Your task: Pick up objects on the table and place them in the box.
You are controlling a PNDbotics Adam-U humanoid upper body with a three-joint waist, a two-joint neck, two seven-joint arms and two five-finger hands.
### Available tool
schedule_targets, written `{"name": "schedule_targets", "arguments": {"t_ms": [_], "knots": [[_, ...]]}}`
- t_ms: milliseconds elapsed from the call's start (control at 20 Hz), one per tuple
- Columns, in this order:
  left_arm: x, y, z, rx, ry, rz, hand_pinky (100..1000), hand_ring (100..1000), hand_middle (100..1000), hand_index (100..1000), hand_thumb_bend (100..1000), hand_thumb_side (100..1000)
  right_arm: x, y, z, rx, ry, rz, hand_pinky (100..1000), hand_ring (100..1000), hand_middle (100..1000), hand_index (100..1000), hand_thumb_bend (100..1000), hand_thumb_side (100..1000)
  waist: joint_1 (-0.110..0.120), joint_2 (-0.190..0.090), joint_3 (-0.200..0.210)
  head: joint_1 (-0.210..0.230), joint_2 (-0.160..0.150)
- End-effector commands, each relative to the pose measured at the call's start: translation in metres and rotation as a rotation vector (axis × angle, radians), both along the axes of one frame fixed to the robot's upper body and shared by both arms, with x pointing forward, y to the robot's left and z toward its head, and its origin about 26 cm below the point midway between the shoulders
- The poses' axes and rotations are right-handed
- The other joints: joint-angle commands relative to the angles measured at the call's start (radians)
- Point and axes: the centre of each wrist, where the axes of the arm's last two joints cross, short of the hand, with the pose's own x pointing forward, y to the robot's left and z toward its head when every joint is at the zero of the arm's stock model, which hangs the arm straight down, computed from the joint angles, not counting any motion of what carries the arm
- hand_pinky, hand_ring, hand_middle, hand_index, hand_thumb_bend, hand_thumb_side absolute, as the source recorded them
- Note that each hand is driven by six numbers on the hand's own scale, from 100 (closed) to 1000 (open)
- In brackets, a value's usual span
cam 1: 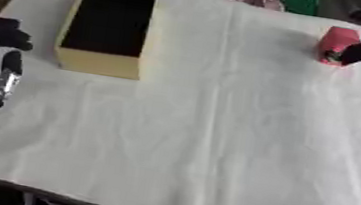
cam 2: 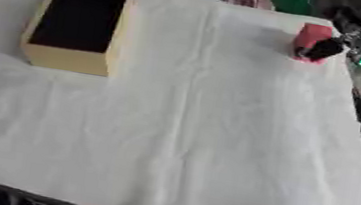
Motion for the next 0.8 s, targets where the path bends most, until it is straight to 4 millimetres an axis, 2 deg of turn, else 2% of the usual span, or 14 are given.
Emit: {"name": "schedule_targets", "arguments": {"t_ms": [50, 450, 700, 800], "knots": [[-0.001, 0.001, 0.010, 0.021, -0.030, -0.010, 1000, 716, 663, 814, 100, 130, 0.000, -0.008, 0.014, -0.006, -0.031, -0.029, 852, 1000, 920, 943, 444, 180, 0.006, -0.014, 0.001, -0.002, -0.007], [-0.001, 0.001, 0.010, 0.021, -0.031, -0.014, 1000, 717, 662, 814, 100, 131, 0.001, -0.010, 0.008, -0.004, -0.017, -0.051, 850, 1000, 916, 939, 440, 172, 0.009, -0.010, 0.003, -0.003, -0.009], [-0.001, 0.000, 0.010, 0.021, -0.032, -0.016, 1000, 717, 662, 814, 100, 133, 0.001, -0.010, 0.005, 0.001, -0.014, -0.058, 845, 1000, 908, 933, 415, 100, 0.010, -0.007, 0.004, -0.003, -0.009], [-0.001, 0.000, 0.010, 0.021, -0.032, -0.017, 1000, 717, 662, 814, 100, 133, 0.001, -0.010, 0.004, 0.001, -0.014, -0.062, 841, 1000, 904, 929, 392, 100, 0.011, -0.006, 0.005, -0.003, -0.009]]}}
